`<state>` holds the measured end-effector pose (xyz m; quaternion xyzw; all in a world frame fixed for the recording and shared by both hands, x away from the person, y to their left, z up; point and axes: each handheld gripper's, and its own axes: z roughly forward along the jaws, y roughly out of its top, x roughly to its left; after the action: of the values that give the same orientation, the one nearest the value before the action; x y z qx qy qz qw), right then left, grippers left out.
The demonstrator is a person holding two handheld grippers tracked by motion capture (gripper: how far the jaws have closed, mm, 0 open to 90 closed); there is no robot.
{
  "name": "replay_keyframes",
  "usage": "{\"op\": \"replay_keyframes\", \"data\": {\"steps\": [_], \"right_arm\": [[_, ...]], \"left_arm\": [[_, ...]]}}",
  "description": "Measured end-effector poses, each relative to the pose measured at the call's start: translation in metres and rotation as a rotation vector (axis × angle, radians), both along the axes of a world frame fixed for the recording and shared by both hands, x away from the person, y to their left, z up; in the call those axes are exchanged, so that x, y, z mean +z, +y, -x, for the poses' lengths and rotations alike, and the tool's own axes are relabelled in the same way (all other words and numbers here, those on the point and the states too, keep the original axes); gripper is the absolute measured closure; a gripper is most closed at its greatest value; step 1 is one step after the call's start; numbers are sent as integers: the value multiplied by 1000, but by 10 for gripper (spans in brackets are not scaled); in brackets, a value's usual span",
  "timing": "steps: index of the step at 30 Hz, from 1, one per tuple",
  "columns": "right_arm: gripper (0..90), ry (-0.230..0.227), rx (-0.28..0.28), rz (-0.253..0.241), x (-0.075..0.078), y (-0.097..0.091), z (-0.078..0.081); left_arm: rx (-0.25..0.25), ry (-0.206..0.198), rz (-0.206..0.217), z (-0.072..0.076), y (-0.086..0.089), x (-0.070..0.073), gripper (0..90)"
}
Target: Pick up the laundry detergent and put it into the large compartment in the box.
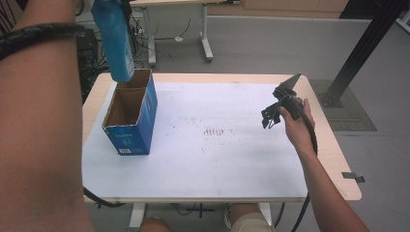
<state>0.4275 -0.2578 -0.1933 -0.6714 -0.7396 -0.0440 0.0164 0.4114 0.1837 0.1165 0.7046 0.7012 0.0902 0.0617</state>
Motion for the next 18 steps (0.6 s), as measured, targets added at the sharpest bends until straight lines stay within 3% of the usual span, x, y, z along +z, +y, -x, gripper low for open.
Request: {"op": "replay_keyframes", "data": {"steps": [10,18], "right_arm": [[45,-4,5,8,0,4,3],[45,3,-4,14,-4,4,1]], "left_arm": [[-7,33,19,-8,15,-34,374],[-11,46,32,-17,29,-70,374]]}}
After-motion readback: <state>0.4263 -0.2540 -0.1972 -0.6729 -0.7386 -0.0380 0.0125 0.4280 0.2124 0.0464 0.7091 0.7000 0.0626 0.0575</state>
